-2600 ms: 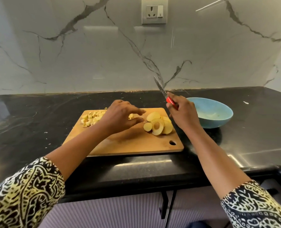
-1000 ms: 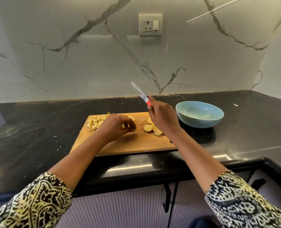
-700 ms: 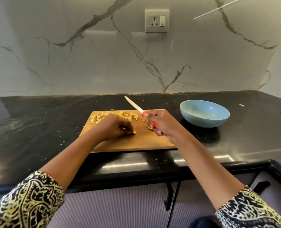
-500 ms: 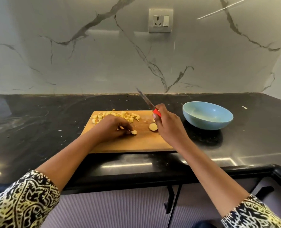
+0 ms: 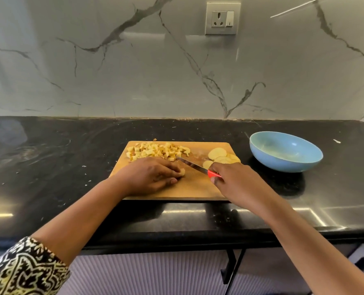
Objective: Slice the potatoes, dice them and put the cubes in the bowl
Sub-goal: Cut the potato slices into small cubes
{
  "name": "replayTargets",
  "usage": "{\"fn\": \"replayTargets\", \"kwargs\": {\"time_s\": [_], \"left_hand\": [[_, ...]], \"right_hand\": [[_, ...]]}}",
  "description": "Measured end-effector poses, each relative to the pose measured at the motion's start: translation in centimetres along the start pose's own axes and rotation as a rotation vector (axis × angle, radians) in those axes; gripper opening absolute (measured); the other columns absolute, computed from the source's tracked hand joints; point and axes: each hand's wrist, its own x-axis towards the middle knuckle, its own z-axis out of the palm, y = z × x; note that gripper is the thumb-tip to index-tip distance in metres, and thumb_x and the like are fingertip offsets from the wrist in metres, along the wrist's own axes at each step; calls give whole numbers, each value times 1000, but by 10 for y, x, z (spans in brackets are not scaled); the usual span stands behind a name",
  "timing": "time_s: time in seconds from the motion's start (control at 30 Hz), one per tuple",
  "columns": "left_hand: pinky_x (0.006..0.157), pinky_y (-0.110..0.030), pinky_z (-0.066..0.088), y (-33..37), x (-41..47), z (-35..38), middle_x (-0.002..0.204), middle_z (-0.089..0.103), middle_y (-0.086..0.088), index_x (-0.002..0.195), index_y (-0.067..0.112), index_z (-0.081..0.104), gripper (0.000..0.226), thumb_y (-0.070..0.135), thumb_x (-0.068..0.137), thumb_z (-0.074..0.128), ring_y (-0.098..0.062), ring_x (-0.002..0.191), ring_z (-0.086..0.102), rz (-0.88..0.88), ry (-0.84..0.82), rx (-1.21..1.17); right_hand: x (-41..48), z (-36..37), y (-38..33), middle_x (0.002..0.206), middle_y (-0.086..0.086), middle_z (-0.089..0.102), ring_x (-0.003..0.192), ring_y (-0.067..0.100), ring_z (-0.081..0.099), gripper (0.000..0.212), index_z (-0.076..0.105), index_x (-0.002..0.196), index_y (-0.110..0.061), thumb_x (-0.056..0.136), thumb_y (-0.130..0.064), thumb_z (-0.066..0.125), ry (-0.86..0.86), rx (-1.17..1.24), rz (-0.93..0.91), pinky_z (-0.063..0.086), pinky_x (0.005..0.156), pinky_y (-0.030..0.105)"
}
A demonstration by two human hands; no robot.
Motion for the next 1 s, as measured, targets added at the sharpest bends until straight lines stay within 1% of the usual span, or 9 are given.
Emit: {"fn": "replayTargets", "kwargs": {"time_s": [0.07, 0.13, 0.3, 0.43, 0.53, 0.63, 0.73, 0.87, 1.0], "left_hand": [[100, -28, 45, -1, -1, 0, 131, 56, 17, 124, 29, 62, 46, 51, 91, 38, 0, 120, 49, 10, 4, -4], [99, -26, 44, -1, 0, 1, 132, 55, 17, 126, 30, 61, 50, 53, 91, 34, 5, 118, 46, 19, -1, 11], [98, -26, 43, 2, 1, 2, 131, 58, 14, 127, 29, 60, 53, 54, 92, 28, -5, 119, 50, 32, -6, 87], [94, -20, 39, 1, 1, 2, 131, 58, 15, 128, 30, 58, 56, 55, 91, 25, -5, 117, 49, 32, -23, 117], [92, -26, 47, -1, 1, 2, 130, 58, 16, 129, 31, 57, 57, 57, 91, 24, -5, 115, 48, 28, -27, 140], [88, -29, 49, -1, 1, 2, 129, 59, 16, 129, 31, 58, 56, 56, 91, 24, -7, 112, 49, 33, -19, 143], [87, -31, 50, 0, 0, 1, 128, 59, 15, 129, 31, 58, 56, 56, 91, 25, -8, 112, 50, 41, -16, 138], [83, -34, 52, 1, 1, 1, 127, 60, 15, 127, 30, 60, 55, 55, 92, 26, -10, 110, 52, 45, 0, 128], [80, -30, 52, 3, 0, 2, 127, 59, 17, 127, 32, 59, 56, 58, 91, 25, -7, 110, 50, 28, 9, 149]], "right_hand": [[-4, 1, -2, 100, 0, 64, 83, 16, 59, 30, 54, 128, -27, 101, -32, 41, 43, -40, -37, 45, 64, 28], [-4, 2, -2, 98, -2, 64, 80, 14, 58, 34, 50, 134, -31, 102, -32, 39, 54, -60, -71, 43, 60, 26], [-4, 8, 0, 94, -7, 66, 71, 10, 56, 42, 40, 141, -41, 102, -29, 39, 79, -39, -121, 43, 56, 25], [-1, 4, 0, 90, -7, 66, 66, 10, 56, 42, 41, 142, -38, 102, -26, 39, 62, -30, -146, 40, 52, 23], [0, 0, -2, 93, -6, 65, 70, 10, 56, 42, 40, 143, -35, 103, -25, 38, 54, -44, -181, 44, 59, 25], [1, -1, -2, 81, -9, 57, 61, 6, 47, 43, 38, 144, -35, 103, -24, 37, 47, -63, -186, 35, 49, 20], [4, -1, -3, 83, -7, 59, 65, 8, 48, 44, 38, 145, -34, 103, -22, 37, 35, -100, -183, 34, 49, 20], [15, 1, -15, 70, -10, 43, 59, 5, 41, 39, 51, 137, -26, 101, -14, 40, -41, -99, -197, 27, 46, 20], [15, 0, -10, 77, -5, 52, 61, 7, 46, 35, 58, 128, -21, 99, -12, 39, -85, -57, -169, 32, 48, 21]]}}
